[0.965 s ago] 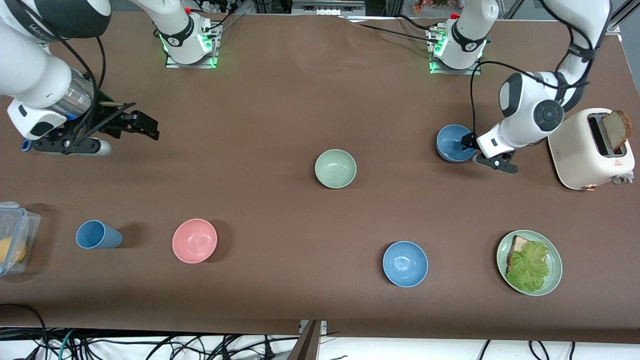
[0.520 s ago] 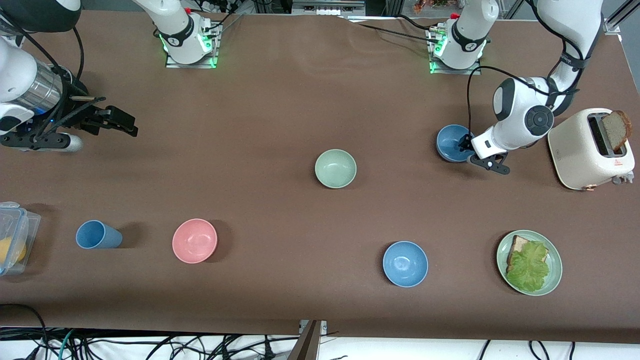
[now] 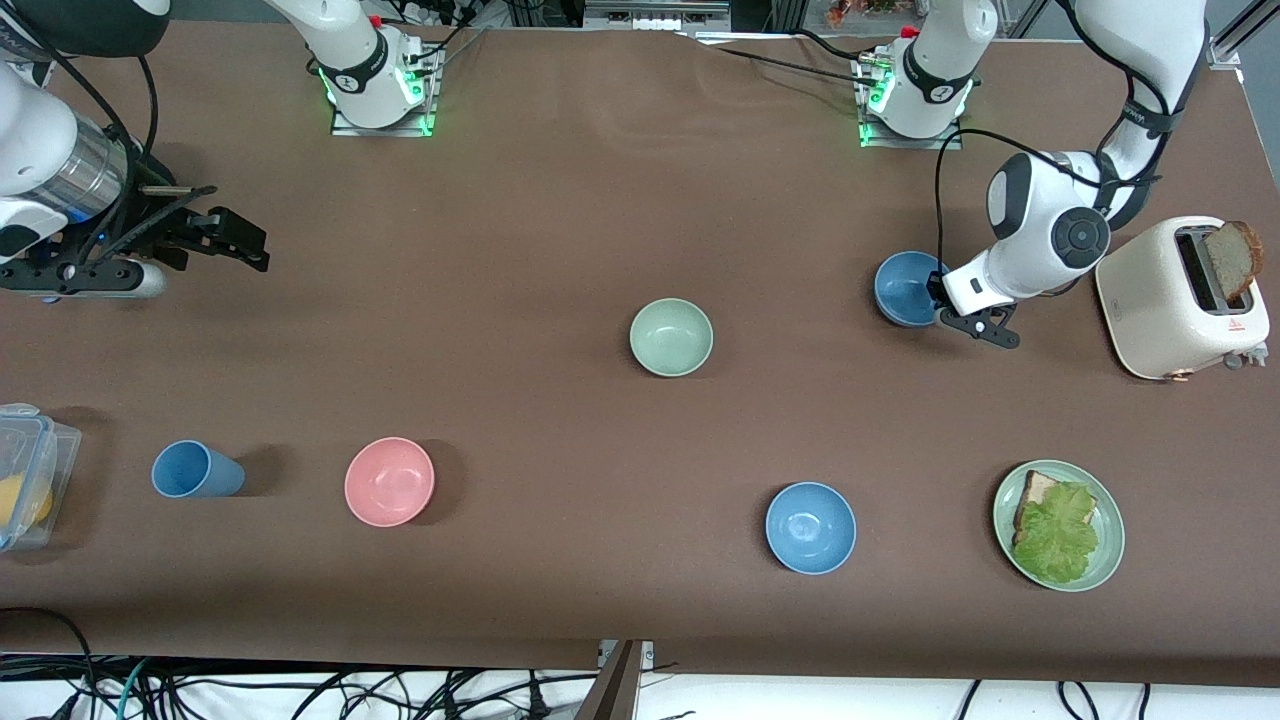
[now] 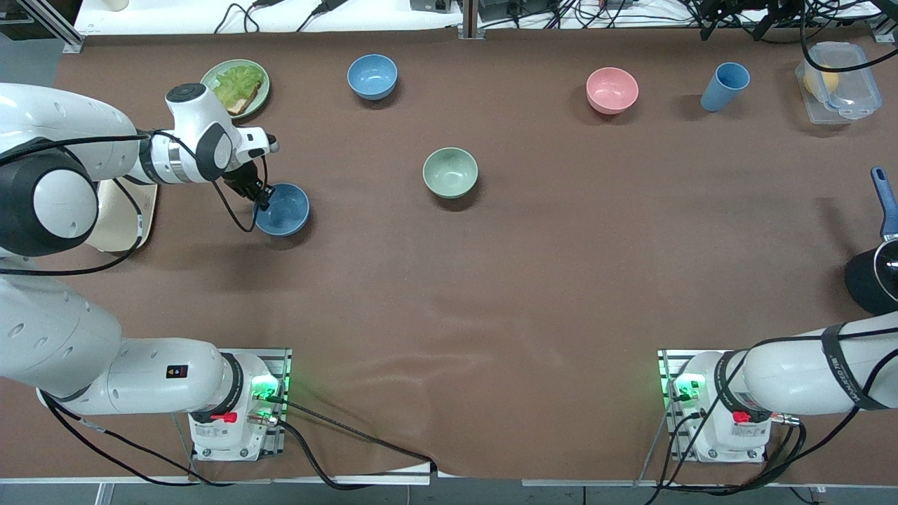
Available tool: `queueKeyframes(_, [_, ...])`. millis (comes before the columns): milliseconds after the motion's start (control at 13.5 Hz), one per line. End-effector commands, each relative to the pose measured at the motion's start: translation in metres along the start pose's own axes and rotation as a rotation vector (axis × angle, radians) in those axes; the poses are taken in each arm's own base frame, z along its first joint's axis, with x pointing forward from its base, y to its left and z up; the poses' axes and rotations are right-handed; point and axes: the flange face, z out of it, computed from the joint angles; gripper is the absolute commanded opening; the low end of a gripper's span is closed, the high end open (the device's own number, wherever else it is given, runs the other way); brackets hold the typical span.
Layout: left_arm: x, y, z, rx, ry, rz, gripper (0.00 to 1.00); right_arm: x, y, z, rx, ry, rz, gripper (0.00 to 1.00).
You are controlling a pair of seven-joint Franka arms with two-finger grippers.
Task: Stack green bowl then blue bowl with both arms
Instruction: 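Grasp the rim of the blue bowl with the left gripper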
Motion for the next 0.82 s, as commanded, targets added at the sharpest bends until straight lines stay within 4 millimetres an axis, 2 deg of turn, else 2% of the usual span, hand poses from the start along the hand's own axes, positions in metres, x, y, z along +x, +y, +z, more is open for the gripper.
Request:
queueKeyframes(0, [0.0, -0.005, -0.014, 0.006, 0.002, 0.029, 0.0, -0.005, 0.004, -0.007, -0.023, -0.004, -0.026, 0.99])
queueKeyframes(149, [0.013, -0.007, -0.044, -0.001, -0.013, 0.032, 0.0, -0.002, 0.007, -0.007, -0.022, -0.001, -0.023, 0.99])
queueKeyframes(297, [0.04, -0.006, -0.089, -0.025, -0.05, 0.039, 0.0, 0.0, 0.008, -0.005, -0.023, -0.005, -0.02, 0.99])
queueKeyframes(371, [0.057, 0.003, -0.109, -0.05, -0.06, 0.053, 0.0, 0.0, 0.01, -0.006, -0.022, -0.002, -0.018, 0.99])
queueKeyframes(520, [0.083, 0.01, -0.135, -0.127, -0.061, 0.026, 0.0, 0.002, 0.014, -0.008, -0.019, 0.001, -0.003, 0.99])
queueKeyframes(668, [0.116, 0.033, -0.153, -0.173, -0.023, 0.014, 0.0, 0.002, 0.008, -0.007, -0.03, 0.0, -0.011, 0.99])
queueKeyframes(743, [0.13, 0.049, -0.154, -0.195, -0.019, -0.009, 0.0, 0.002, 0.008, -0.007, -0.036, 0.001, -0.011, 0.99])
